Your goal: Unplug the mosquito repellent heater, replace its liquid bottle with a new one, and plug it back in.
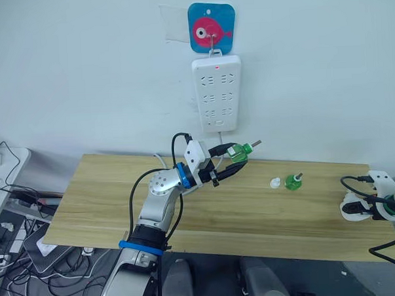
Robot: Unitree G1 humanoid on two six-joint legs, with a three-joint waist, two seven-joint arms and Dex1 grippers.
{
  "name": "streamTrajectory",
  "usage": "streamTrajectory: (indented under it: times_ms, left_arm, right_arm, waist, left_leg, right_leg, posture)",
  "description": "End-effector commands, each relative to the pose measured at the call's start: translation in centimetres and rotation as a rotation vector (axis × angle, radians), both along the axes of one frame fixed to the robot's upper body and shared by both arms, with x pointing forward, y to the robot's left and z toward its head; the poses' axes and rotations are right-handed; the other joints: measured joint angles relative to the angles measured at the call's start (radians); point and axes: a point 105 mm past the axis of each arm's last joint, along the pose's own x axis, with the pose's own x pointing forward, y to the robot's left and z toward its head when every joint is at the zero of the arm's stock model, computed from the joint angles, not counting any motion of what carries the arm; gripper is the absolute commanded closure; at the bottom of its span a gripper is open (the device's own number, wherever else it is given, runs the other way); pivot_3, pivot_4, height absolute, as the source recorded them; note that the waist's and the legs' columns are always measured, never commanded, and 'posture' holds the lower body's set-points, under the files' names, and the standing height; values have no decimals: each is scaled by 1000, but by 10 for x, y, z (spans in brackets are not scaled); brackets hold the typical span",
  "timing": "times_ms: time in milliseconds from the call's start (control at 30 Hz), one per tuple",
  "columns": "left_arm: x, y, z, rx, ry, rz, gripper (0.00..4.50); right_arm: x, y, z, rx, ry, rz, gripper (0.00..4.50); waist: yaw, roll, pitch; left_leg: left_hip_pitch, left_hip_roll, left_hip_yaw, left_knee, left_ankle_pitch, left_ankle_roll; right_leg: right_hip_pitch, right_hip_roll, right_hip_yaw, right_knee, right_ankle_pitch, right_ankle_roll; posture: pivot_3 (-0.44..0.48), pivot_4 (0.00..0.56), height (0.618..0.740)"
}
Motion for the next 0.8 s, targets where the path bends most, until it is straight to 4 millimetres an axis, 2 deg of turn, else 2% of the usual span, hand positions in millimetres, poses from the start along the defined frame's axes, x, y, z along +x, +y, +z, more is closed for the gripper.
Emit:
streamTrajectory:
  times_ms: [33, 67, 133, 267, 500, 600, 700, 800]
  left_arm:
    - [-6, -4, 12, -18, -51, -21, 2244]
    - [-6, -4, 12, -18, -51, -21, 2244]
    - [-6, -4, 12, -17, -51, -21, 2244]
    - [-6, -4, 12, -14, -50, -21, 2244]
    - [-5, -2, 11, -12, -51, -19, 2244]
    - [-5, 1, 11, -7, -53, -30, 2244]
    - [-9, 6, 8, 15, -56, -68, 2244]
    - [-15, 11, 4, 47, -60, -126, 2244]
  right_arm:
    - [5, -5, 9, -12, -32, -2, 42]
    - [5, -5, 9, -12, -32, -1, 42]
    - [5, -5, 8, -13, -33, -2, 393]
    - [2, -4, 6, 0, -19, 5, 1580]
    - [5, -7, 18, 0, -53, 12, 1563]
    - [8, -8, 40, 11, -104, 70, 1563]
    - [9, 19, 62, 174, -162, 164, 1563]
    - [-8, 68, 82, 469, -175, 264, 1563]
  waist:
    - [0, 0, 0]
    - [0, 0, 0]
    - [0, 0, 0]
    - [1, -1, 0]
    - [1, 0, 0]
    - [2, 3, 2]
    - [0, 5, 3]
    - [2, 5, 2]
  left_leg:
    - [0, 0, 0, 0, 0, 0]
    - [0, 0, 0, 0, 0, 0]
    - [0, 0, 0, 0, 0, 0]
    - [0, 0, 0, -1, 0, 0]
    - [-1, 0, 0, -1, 0, 0]
    - [-1, 0, 0, -1, 0, 0]
    - [-1, -1, 1, -3, 0, 0]
    - [0, 0, 0, -7, 0, 0]
  right_leg:
    - [0, 0, 0, 0, 0, 0]
    - [0, 0, 0, 0, 0, 0]
    - [0, 0, 0, -1, 0, 0]
    - [0, 0, 0, -2, 0, 0]
    - [0, 0, 0, -3, 1, 1]
    - [0, -1, 0, -3, 1, 1]
    - [0, -1, 0, -4, 1, 1]
    - [0, -1, -2, -7, 1, 1]
  posture:
    - [93, 251, 740]
    - [99, 253, 740]
    - [100, 253, 740]
    - [102, 252, 740]
    - [97, 243, 740]
    - [96, 240, 740]
    - [78, 225, 740]
    - [66, 218, 740]
